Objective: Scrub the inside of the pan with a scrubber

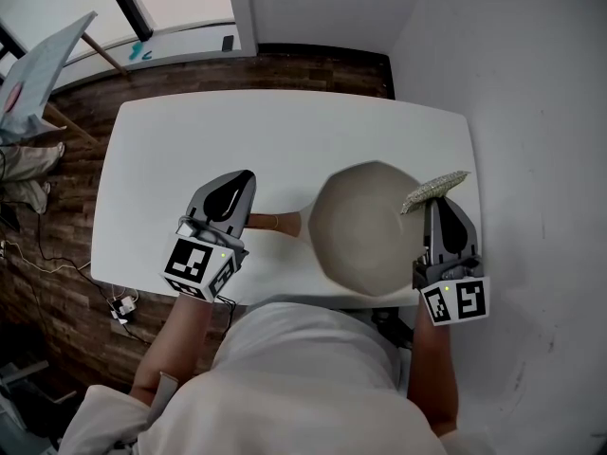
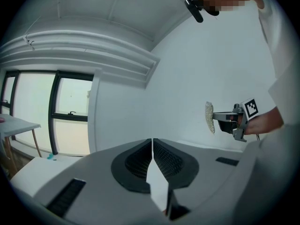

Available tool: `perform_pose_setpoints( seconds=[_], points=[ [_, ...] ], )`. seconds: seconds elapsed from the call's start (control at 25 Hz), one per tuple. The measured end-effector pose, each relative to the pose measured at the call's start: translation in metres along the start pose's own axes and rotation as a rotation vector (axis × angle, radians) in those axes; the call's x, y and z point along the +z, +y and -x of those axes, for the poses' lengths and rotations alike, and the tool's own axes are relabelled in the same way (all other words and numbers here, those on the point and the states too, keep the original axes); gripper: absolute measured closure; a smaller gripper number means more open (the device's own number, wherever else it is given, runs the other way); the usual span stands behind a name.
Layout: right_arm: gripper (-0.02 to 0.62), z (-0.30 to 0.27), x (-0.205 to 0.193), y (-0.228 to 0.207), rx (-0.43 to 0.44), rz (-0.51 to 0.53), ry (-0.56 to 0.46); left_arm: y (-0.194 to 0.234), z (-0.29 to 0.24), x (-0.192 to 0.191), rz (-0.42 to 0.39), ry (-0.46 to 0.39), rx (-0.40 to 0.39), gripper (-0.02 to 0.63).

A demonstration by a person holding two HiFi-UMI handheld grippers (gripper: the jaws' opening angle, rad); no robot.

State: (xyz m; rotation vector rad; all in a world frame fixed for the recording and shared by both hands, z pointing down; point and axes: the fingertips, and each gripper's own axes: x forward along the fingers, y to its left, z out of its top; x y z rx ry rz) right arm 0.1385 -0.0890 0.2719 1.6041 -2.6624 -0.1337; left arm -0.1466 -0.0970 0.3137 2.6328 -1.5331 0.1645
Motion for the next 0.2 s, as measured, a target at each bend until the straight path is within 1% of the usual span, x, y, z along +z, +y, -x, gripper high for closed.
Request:
perform_pose_setpoints(
  seconds=[0.2],
  points=[
    [0.571, -0.0027, 0.0003, 0.0026, -0.004, 0.001, -0.002, 0.0044, -0.0010, -0.0010, 0.004, -0.002, -0.001, 0.583]
  ],
)
